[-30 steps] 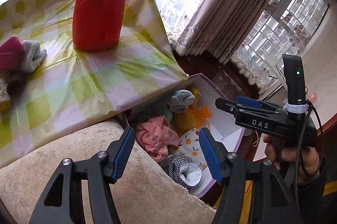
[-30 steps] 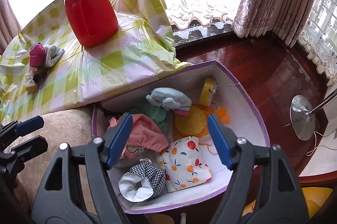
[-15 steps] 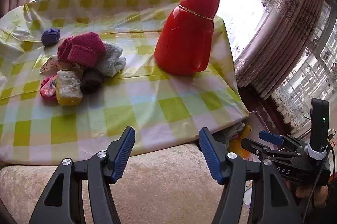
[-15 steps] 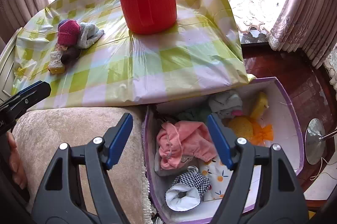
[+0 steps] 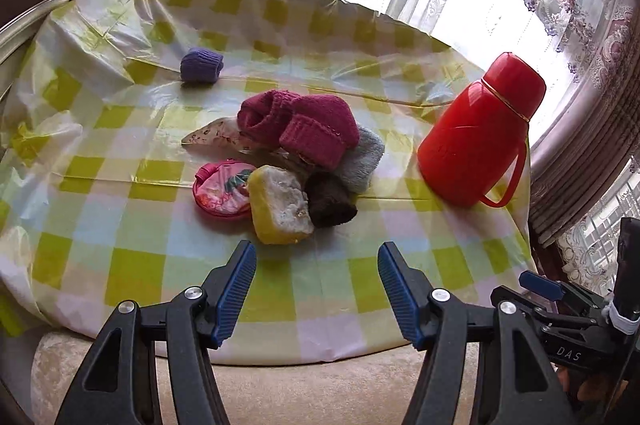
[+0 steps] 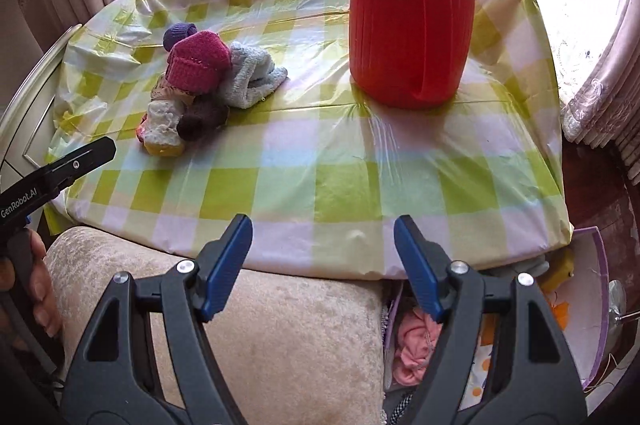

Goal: Organize soft objects
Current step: 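Move both grippers back toward the remaining items on the table, then grasp the purple knit cap with the left gripper while the right gripper grasps the pink knit hat, then lift and carry the purple cap and pink hat with both grippers over the box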

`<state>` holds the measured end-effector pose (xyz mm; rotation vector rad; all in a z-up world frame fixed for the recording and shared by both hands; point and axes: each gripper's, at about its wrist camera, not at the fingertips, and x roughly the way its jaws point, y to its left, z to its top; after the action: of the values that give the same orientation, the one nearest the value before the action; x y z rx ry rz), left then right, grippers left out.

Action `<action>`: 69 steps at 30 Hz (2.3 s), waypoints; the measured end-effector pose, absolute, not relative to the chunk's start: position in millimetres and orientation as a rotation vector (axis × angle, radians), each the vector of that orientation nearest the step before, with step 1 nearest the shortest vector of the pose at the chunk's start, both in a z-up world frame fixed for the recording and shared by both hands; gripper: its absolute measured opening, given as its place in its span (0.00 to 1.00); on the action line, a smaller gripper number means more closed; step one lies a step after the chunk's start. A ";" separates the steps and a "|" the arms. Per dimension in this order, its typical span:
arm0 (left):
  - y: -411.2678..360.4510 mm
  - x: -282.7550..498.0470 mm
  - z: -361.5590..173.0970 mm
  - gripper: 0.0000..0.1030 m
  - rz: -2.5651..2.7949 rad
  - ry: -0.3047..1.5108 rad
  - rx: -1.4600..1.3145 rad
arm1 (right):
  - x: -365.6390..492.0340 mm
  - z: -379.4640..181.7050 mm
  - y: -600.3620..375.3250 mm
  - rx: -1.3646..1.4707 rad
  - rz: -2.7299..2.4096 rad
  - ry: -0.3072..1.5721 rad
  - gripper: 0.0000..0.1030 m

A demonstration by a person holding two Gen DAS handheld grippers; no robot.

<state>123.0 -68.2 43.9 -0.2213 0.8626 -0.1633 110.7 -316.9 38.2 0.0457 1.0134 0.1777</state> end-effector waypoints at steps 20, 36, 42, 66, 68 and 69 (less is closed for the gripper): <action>32.9 262.5 52.9 0.62 0.020 0.772 -0.228 | 229.8 43.3 -193.4 0.130 0.281 0.900 0.84; 51.8 440.1 -10.8 0.81 0.030 0.901 -0.191 | 280.9 12.3 -172.4 0.111 0.251 0.907 0.85; 52.7 466.8 -31.9 0.60 0.024 0.937 -0.157 | 281.5 7.9 -169.3 0.072 0.250 0.896 0.83; 14.3 293.1 37.6 0.56 -0.013 0.809 -0.185 | 230.1 46.5 -180.7 0.081 0.331 0.815 0.32; 9.5 274.0 42.2 0.56 -0.019 0.795 -0.191 | 221.0 51.7 -186.4 0.085 0.323 0.804 0.32; 6.4 265.3 43.8 0.56 -0.021 0.790 -0.188 | 216.1 53.6 -189.5 0.086 0.317 0.800 0.32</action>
<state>265.3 6.4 43.8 -0.1883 0.7899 -0.0208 216.1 -189.5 53.6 0.0863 0.8003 0.3169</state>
